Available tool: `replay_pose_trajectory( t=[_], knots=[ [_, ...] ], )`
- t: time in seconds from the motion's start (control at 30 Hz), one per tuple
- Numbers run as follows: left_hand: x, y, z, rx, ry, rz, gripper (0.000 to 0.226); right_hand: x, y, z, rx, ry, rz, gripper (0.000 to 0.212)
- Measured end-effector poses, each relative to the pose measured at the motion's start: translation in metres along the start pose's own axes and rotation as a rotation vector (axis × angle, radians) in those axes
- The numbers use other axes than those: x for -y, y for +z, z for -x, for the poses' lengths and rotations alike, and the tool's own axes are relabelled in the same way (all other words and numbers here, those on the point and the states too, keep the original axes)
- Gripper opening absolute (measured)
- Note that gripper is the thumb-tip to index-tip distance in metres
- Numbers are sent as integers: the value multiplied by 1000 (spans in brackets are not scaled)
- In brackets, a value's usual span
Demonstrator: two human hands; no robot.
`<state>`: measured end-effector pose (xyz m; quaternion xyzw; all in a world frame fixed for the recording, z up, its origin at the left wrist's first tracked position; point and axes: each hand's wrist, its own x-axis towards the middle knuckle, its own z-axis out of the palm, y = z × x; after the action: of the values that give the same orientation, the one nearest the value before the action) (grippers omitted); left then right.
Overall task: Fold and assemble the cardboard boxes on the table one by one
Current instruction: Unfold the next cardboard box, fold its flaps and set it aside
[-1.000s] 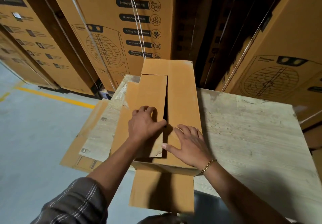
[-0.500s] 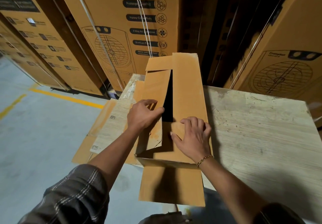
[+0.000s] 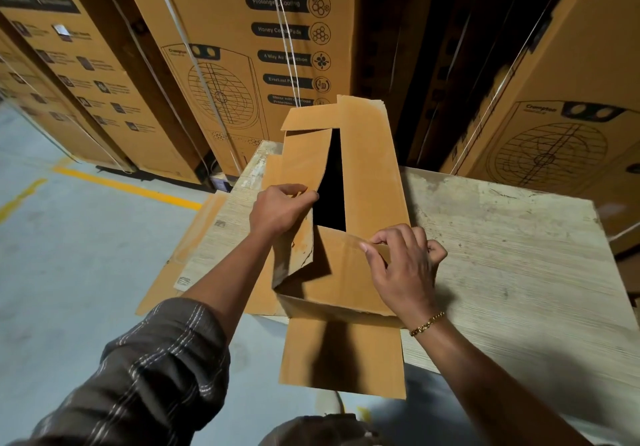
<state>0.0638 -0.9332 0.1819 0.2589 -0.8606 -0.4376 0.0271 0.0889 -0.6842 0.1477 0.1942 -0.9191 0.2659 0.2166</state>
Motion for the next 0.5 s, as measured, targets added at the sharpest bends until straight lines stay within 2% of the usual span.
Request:
replay_pose_trajectory(
  t=[0.17, 0.27, 0.33, 0.43, 0.5],
  knots=[
    [4, -1, 1, -15, -35, 144, 59, 5, -29, 24, -59, -86, -77, 11],
    [7, 0, 6, -19, -29, 213, 60, 12, -44, 38, -53, -138, -82, 6],
    [12, -1, 7, 7, -26, 254, 53, 18, -54, 45, -37, -162, -61, 6],
    [26, 6, 9, 60, 6, 100, 35, 25, -69, 73, 28, -265, -22, 3],
    [39, 18, 18, 90, 35, -25, 33, 20, -72, 106, 151, -344, 29, 2]
  ],
)
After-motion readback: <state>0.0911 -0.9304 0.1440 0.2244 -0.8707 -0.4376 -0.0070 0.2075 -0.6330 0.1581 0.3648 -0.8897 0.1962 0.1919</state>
